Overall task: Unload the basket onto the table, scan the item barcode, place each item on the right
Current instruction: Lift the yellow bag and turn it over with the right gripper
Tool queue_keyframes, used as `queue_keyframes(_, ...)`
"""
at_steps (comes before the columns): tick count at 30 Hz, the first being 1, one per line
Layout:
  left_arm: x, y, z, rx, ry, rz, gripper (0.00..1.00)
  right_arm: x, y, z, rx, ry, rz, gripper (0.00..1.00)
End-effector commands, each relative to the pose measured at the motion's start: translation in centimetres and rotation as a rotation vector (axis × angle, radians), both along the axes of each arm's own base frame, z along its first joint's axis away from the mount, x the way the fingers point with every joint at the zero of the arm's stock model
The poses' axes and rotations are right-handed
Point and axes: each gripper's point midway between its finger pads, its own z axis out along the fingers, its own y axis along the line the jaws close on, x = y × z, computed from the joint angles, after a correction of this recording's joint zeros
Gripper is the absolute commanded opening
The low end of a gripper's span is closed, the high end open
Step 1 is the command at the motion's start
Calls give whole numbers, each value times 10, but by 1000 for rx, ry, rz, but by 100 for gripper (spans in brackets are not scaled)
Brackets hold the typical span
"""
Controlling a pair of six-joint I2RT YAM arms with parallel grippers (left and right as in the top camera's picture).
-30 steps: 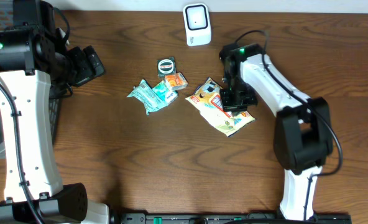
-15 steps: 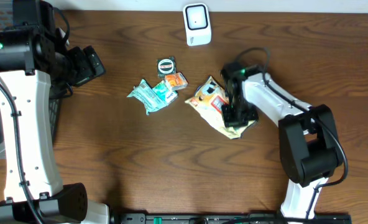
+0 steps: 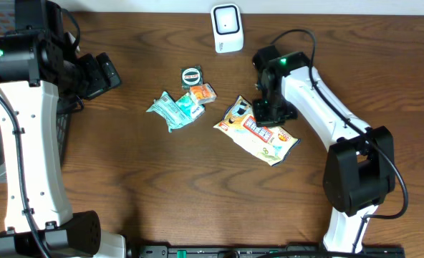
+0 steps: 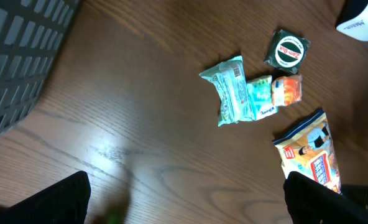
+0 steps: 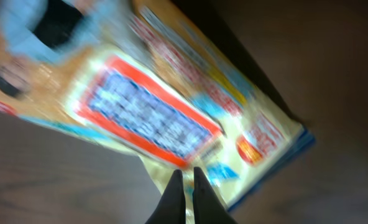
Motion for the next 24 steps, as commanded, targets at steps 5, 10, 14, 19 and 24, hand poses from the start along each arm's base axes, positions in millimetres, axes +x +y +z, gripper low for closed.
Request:
queue_keyframes(5, -2, 2, 5, 7, -13, 2, 98, 2, 41, -41, 72, -105, 43, 4)
queue_keyframes(10, -2, 2, 5, 7, -13, 2, 98, -5, 54, -66, 90, -143, 58, 5)
queue_keyframes(14, -2, 2, 5, 7, -13, 2, 98, 9, 53, -38, 91, -152, 39, 8)
queue_keyframes(19, -2, 2, 5, 7, -13, 2, 98, -7, 30, 13, 24, -24, 64, 16)
queue_keyframes(24, -2, 2, 5, 7, -13, 2, 98, -43, 9, -3, -57, 115, 85, 13)
